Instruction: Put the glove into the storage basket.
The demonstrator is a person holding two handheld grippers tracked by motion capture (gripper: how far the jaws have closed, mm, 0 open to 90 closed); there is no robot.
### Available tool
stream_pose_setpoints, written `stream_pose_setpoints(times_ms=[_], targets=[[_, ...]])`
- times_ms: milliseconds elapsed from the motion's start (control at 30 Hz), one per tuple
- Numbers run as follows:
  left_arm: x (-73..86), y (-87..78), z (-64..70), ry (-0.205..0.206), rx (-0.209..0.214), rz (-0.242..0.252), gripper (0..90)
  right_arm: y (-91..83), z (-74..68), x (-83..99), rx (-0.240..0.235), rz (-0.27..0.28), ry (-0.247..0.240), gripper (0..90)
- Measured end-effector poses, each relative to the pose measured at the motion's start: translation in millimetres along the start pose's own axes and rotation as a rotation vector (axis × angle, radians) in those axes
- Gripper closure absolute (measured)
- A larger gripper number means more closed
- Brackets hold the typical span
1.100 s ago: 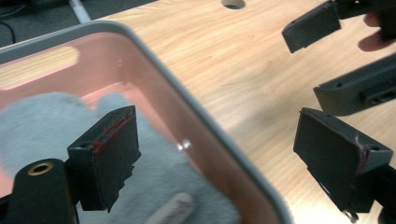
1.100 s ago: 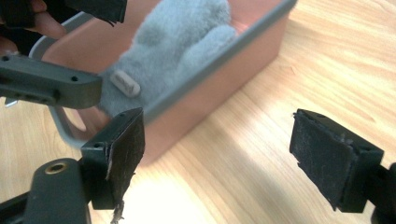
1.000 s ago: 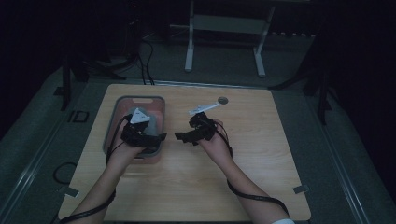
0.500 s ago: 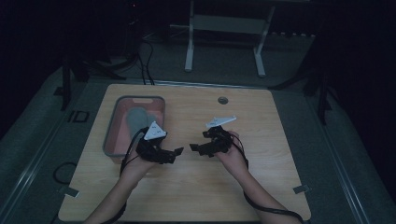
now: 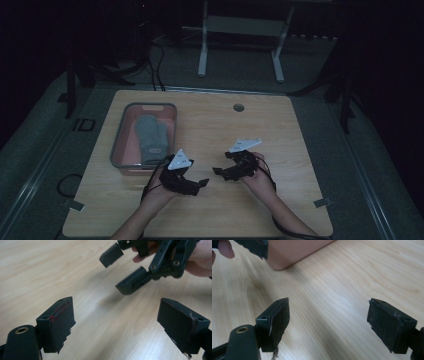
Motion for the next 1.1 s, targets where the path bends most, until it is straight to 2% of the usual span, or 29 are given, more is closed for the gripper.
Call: stream_pose_setpoints(times_ms=[167, 333, 433, 600, 667, 800, 900, 1033, 1100], targets=[[10.7, 9.3, 5.4, 0.034, 0.038, -0.012, 14.7, -4.0, -0.2, 9.9, -0.008, 0.011, 0.000, 18.2], [17.3, 15.1, 9.8, 0.047, 0.078, -0.015, 14.7, -4.3, -2.1, 19.2, -0.011, 0.008, -0.026, 18.2], [22.4, 20.0, 13.4, 0.065, 0.093, -0.034, 14.7, -5.0, -2.9, 25.8, -0.014, 0.003, -0.043, 18.2], [29.7, 26.1, 18.8, 0.078, 0.129, -0.037, 14.7, -8.6, -2.3, 36.6, 0.020, 0.012, -0.086, 18.2], [32.1, 28.0, 20.4, 0.081, 0.136, -0.034, 14.7, -11.3, -1.2, 40.8, 0.017, 0.028, -0.079, 18.2], [35.9, 31.2, 21.9, 0.078, 0.154, -0.040, 14.7, -14.7, 1.1, 49.3, 0.009, 0.021, -0.066, 18.2], [36.5, 30.6, 23.5, 0.108, 0.141, -0.044, 14.7, -15.1, 0.9, 55.9, 0.005, 0.024, -0.074, 18.2], [37.4, 30.2, 25.0, 0.103, 0.151, -0.033, 14.7, -14.7, 0.2, 62.4, 0.005, 0.032, -0.100, 18.1], [38.5, 30.5, 25.5, 0.104, 0.157, -0.033, 14.7, -14.0, 1.3, 65.0, 0.004, 0.035, -0.097, 18.1]])
Point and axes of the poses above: each handheld gripper's, and its own axes: y roughly forward along the jaws, x roughly out of its underside, z roughly to its right, the point moved 3 cm from there along y, roughly forward along the jaws, and after that the axes turned 4 degrees about -y, right-handed, at the moved point
